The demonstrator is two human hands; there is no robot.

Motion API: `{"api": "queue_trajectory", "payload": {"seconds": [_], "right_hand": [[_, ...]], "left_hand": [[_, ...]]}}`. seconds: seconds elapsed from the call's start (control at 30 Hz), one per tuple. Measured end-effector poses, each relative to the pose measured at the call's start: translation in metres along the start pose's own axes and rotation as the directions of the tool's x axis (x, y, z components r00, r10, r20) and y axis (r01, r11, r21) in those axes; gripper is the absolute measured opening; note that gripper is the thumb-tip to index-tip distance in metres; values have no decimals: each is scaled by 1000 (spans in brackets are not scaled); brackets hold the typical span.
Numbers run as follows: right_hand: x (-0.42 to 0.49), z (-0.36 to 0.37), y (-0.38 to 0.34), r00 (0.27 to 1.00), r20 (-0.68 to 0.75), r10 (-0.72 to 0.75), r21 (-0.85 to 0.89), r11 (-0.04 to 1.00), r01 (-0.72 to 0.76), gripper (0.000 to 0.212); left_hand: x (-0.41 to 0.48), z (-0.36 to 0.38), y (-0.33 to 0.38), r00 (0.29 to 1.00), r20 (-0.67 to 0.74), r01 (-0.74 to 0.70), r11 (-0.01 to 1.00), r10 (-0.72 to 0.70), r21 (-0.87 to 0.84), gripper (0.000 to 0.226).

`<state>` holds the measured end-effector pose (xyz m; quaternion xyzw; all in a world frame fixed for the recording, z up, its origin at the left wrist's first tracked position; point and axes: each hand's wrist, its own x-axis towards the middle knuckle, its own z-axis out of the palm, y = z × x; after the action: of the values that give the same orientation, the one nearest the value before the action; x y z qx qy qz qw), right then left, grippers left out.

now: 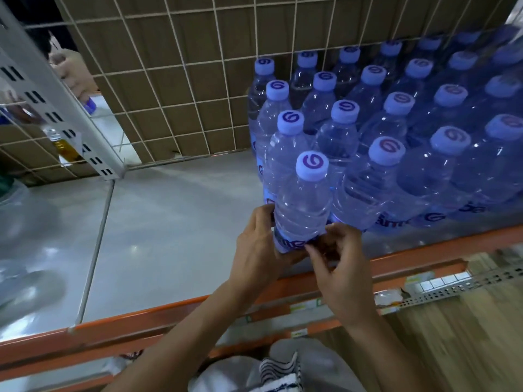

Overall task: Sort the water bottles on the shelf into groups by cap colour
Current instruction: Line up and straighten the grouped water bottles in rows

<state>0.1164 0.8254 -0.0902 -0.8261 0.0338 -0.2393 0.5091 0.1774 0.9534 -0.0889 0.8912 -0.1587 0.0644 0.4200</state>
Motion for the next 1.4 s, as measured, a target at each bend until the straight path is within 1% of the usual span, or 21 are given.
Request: {"api": "queue_trajectory", "payload": {"seconds": [0.03, 0.1, 0.13, 0.2, 0.23, 0.27, 0.37, 0.43, 0.53, 0.6, 0.73, 0.83, 0.97, 1.03, 1.07, 1.13, 1.2, 1.23, 1.3, 1.33, 1.4], "right_hand": [[0, -2, 2, 999, -26, -24, -35, 999, 23, 29], [0, -5, 7, 992, -56, -116, -163, 981, 106, 14], [-1, -6, 8, 985, -66, -161, -229, 963, 142, 9], [-3, -5, 8, 966, -79, -247, -310, 927, 212, 8], [-4, -3, 6, 953, -81, -290, -329, 911, 250, 7], [-5, 1, 2, 943, -73, -326, -332, 899, 285, 7], [-7, 17, -9, 932, 22, -363, -284, 891, 354, 3], [-6, 33, -16, 931, 99, -350, -255, 896, 364, 4], [-1, 63, -31, 916, 225, -333, -223, 897, 381, 14], [3, 88, -45, 896, 306, -320, -226, 890, 395, 22], [7, 151, -71, 847, 434, -308, -233, 870, 435, 31], [4, 205, -98, 780, 543, -310, -219, 844, 489, 42], [4, 282, -145, 679, 633, -373, -102, 828, 551, 37], [7, 326, -170, 636, 652, -413, -43, 818, 574, 39], [8, 350, -184, 623, 668, -408, -12, 831, 556, 41], [10, 397, -215, 625, 696, -352, 47, 892, 450, 52], [13, 439, -247, 660, 666, -347, 111, 921, 373, 63], [16, 458, -263, 681, 627, -378, 141, 915, 378, 66], [24, 488, -293, 696, 540, -473, 168, 871, 461, 70], [28, 500, -305, 687, 511, -517, 170, 844, 509, 71], [37, 517, -322, 654, 516, -553, 146, 809, 569, 68]], "left_hand": [[2, 3, 4, 1000, 20, -17, 999, 16, 38, 72], [7, 7, 10, 997, 67, -58, 989, 49, 139, 78], [7, 7, 11, 996, 81, -54, 988, 43, 146, 81], [5, 4, 11, 996, 92, -7, 998, 1, 58, 76], [3, 2, 11, 995, 98, -4, 1000, 1, 25, 77], [1, -2, 10, 994, 107, -18, 999, 15, 30, 78], [-2, -17, 0, 990, 137, -34, 997, 24, 68, 74], [-4, -32, -13, 994, 104, -52, 992, 40, 118, 66], [-9, -63, -37, 999, 18, -54, 976, 51, 209, 46], [-13, -90, -55, 998, -56, -11, 962, 27, 273, 36], [-25, -152, -97, 975, -218, 123, 930, -48, 345, 30], [-38, -207, -127, 936, -324, 264, 887, -140, 378, 29], [-57, -292, -169, 856, -479, 401, 836, -197, 374, 31], [-67, -336, -193, 798, -559, 483, 796, -228, 364, 32], [-72, -355, -208, 757, -594, 537, 777, -272, 329, 34], [-80, -388, -237, 680, -629, 632, 736, -377, 241, 41], [-85, -407, -260, 673, -588, 665, 716, -449, 214, 48], [-85, -412, -269, 686, -545, 667, 716, -482, 206, 51], [-83, -416, -281, 704, -452, 669, 724, -548, 165, 59], [-81, -416, -286, 712, -414, 668, 730, -567, 148, 60], [-77, -415, -294, 732, -358, 657, 739, -579, 147, 56]]}}
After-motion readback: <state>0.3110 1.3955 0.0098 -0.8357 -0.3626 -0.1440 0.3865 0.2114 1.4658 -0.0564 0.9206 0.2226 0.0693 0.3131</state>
